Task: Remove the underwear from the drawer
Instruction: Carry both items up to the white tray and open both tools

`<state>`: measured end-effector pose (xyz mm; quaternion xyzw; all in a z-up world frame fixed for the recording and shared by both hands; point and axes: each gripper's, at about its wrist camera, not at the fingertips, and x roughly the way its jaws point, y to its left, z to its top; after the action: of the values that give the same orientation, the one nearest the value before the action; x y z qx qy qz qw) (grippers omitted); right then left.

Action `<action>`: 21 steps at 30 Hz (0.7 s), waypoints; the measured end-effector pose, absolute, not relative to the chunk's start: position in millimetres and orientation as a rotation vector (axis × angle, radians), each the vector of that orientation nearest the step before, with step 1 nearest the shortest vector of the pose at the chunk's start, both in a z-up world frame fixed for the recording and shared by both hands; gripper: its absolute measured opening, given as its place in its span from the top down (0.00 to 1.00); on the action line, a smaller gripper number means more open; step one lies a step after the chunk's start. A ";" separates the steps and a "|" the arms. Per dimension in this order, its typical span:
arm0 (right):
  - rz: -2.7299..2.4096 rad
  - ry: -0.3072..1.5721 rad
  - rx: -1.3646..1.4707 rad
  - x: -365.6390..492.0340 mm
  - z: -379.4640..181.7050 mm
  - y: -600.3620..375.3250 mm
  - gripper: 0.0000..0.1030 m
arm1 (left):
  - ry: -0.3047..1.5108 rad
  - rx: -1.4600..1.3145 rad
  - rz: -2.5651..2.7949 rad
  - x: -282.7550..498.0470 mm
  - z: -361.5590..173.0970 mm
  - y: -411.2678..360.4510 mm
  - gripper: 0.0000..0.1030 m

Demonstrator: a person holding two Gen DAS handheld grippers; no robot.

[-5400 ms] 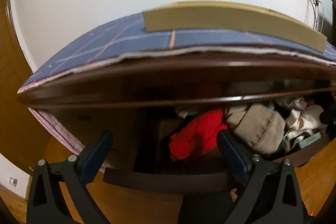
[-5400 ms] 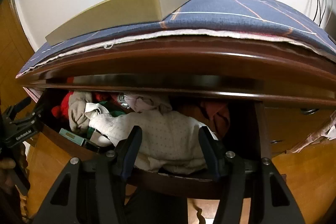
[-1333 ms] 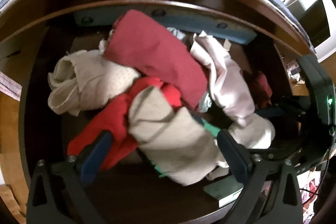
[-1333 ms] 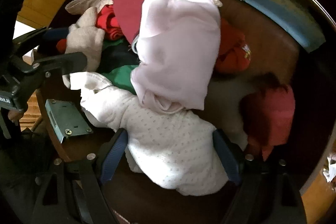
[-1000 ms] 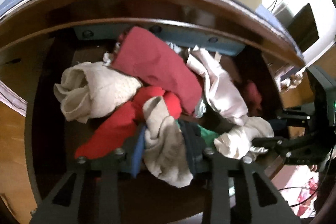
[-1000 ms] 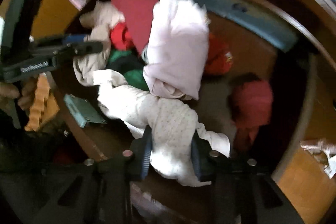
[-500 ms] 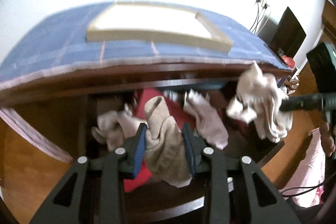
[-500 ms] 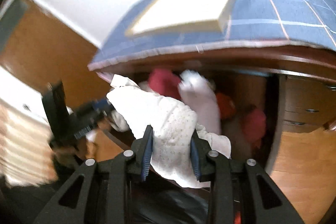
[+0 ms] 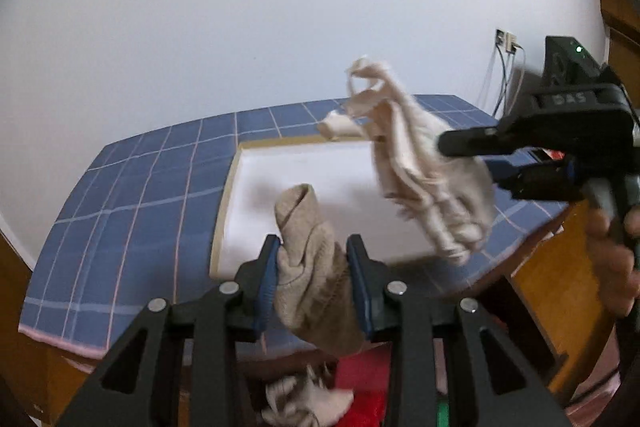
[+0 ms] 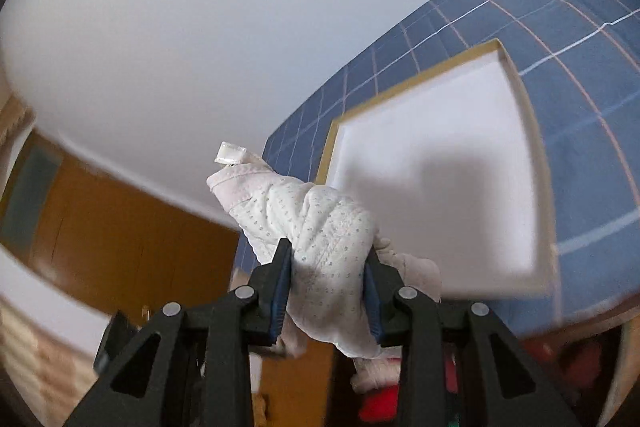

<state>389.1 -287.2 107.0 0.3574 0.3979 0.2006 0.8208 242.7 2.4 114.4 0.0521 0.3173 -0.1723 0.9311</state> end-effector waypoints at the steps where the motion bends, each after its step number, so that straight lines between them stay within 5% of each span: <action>1: 0.400 0.838 0.755 399.7 107.6 -283.6 0.65 | 0.654 0.108 -0.353 254.7 115.2 1.4 0.68; 21: 0.075 0.883 0.616 552.3 58.7 -245.1 0.65 | 0.802 0.133 -0.349 438.5 67.6 -12.7 0.68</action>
<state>552.3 -245.1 58.7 0.2933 0.4206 0.0356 0.8578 438.5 -12.7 67.6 0.0644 0.3881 -0.1690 0.9037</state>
